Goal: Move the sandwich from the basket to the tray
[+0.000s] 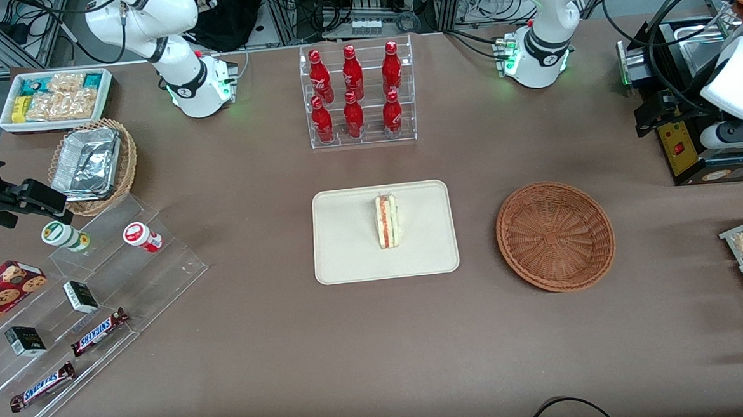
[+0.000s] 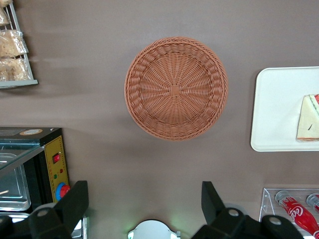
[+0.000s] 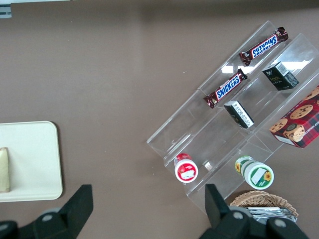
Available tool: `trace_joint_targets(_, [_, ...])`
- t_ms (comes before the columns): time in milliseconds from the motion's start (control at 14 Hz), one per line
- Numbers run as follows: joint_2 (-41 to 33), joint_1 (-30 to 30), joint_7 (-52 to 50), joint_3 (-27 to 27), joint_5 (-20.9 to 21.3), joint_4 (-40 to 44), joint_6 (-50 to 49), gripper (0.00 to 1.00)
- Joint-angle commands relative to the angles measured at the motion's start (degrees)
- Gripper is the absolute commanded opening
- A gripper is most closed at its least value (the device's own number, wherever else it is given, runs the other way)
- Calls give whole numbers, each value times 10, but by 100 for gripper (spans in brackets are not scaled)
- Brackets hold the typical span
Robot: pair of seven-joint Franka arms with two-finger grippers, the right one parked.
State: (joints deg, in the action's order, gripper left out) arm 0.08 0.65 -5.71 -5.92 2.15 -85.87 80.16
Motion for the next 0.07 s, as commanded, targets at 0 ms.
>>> trace_joint_targets(0, [3, 4, -9, -2, 2, 17, -4, 100])
